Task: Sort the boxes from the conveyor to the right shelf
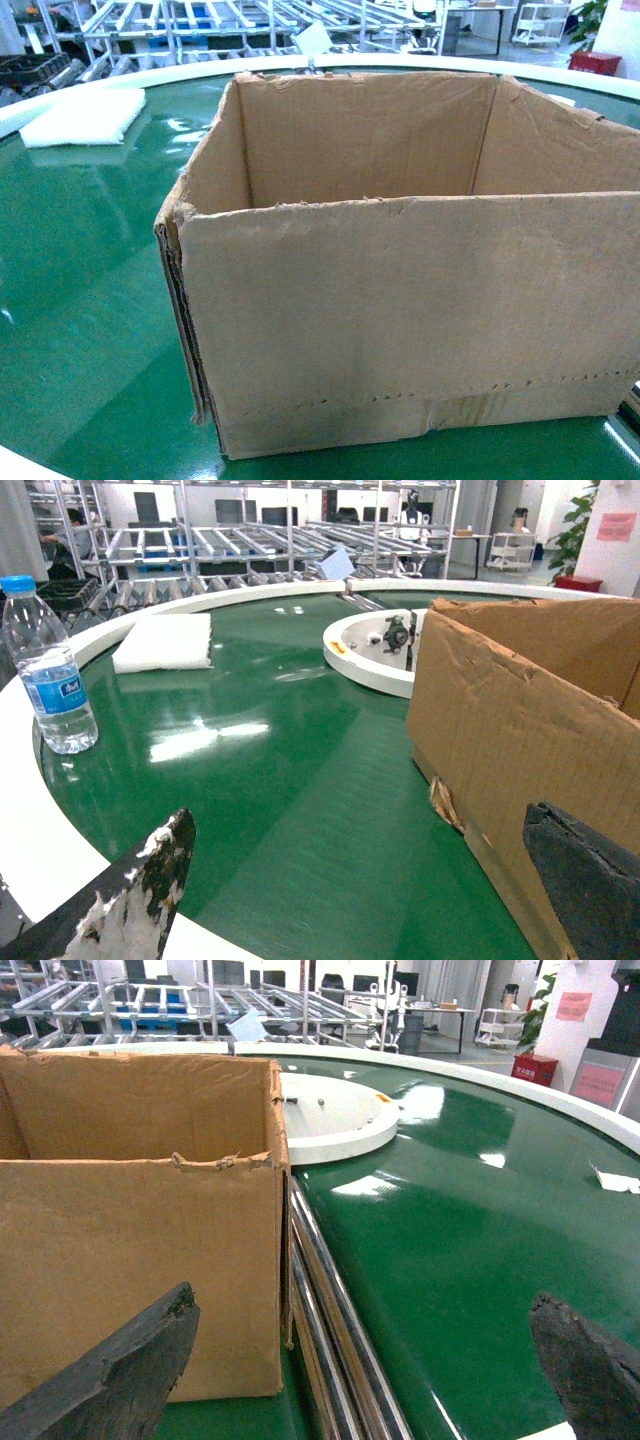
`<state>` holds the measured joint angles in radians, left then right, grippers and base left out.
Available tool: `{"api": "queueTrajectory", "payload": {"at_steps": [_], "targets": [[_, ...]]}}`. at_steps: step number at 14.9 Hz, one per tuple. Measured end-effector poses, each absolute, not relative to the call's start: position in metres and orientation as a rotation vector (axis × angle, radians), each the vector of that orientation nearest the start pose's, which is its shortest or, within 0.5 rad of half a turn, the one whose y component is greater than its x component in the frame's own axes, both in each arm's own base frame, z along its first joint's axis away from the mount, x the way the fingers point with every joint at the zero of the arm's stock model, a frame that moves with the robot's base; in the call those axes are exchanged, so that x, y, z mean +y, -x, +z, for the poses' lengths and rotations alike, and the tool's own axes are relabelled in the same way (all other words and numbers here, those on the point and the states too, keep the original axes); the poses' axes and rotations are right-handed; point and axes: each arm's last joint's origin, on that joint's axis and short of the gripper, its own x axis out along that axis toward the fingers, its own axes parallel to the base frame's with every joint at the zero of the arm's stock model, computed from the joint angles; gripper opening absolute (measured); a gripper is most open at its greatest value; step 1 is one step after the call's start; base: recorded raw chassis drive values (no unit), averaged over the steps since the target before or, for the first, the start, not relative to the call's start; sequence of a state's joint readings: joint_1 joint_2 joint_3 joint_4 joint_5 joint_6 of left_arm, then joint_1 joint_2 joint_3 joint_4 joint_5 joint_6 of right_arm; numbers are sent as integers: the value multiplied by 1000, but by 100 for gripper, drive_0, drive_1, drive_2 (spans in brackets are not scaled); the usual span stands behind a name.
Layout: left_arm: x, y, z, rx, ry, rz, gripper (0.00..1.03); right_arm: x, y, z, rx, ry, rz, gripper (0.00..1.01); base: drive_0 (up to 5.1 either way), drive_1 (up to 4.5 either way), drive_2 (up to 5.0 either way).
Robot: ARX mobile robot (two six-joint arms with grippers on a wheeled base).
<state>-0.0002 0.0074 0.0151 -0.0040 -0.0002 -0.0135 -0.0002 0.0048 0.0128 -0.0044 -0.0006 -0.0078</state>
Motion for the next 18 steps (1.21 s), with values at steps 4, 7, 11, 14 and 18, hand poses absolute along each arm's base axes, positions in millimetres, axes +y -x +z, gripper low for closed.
{"api": "queueTrajectory", "payload": {"at_steps": [4, 7, 11, 14, 18], "targets": [[-40, -124, 203, -68, 34, -106, 98, -31, -126, 199, -48, 11, -2, 98, 0, 0, 0], [-95, -170, 238, -33, -8, -188, 98, -48, -180, 250, -9, -22, 122, 98, 0, 0, 0], [-92, -195, 237, 18, -22, -78, 98, -33, -202, 278, 45, -22, 245, 98, 0, 0, 0], [-84, -219, 243, 56, 45, -29, 98, -19, -221, 276, 161, 3, 304, 98, 0, 0, 0], [-75, -223, 260, 47, 61, 11, 98, -20, -220, 282, 137, 17, 298, 98, 0, 0, 0]]}}
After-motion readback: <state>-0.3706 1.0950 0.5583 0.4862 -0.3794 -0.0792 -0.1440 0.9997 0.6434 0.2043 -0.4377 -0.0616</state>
